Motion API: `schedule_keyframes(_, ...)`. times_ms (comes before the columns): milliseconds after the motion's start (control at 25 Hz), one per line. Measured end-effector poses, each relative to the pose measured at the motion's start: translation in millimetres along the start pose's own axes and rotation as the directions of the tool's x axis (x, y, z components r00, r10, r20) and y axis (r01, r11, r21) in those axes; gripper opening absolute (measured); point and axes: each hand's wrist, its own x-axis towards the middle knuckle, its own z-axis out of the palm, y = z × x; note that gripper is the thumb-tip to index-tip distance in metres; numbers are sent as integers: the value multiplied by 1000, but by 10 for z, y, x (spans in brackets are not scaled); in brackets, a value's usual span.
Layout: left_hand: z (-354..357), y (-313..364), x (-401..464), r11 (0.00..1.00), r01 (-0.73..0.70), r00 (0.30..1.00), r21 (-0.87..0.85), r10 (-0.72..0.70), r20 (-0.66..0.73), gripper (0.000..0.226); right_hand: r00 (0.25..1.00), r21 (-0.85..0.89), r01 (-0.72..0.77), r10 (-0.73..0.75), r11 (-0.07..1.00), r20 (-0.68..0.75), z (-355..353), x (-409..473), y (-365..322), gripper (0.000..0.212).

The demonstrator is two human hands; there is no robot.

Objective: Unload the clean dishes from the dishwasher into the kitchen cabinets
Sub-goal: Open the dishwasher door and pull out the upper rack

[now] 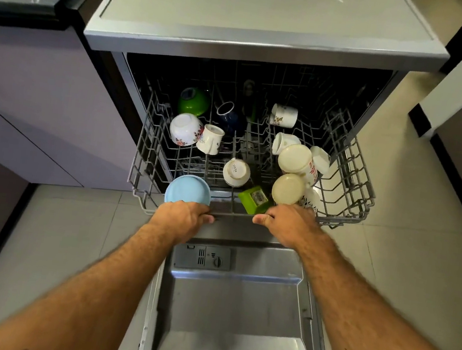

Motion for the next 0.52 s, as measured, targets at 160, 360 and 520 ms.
schedule_keyframes(160,86,64,-114,999,11,1000,-43,-11,9,43,1000,39,-5,5,999,4,46,-129,23,55)
schedule_keyframes(360,178,33,-217,1000,6,1000,-15,-6,4,45,1000,67,0,0,998,-2,165,-229,-4,52)
schedule_keyframes(520,278,43,-360,999,-8,1000,-36,8,-5,44,1000,53,6,-6,999,2,259,-375,-18,50)
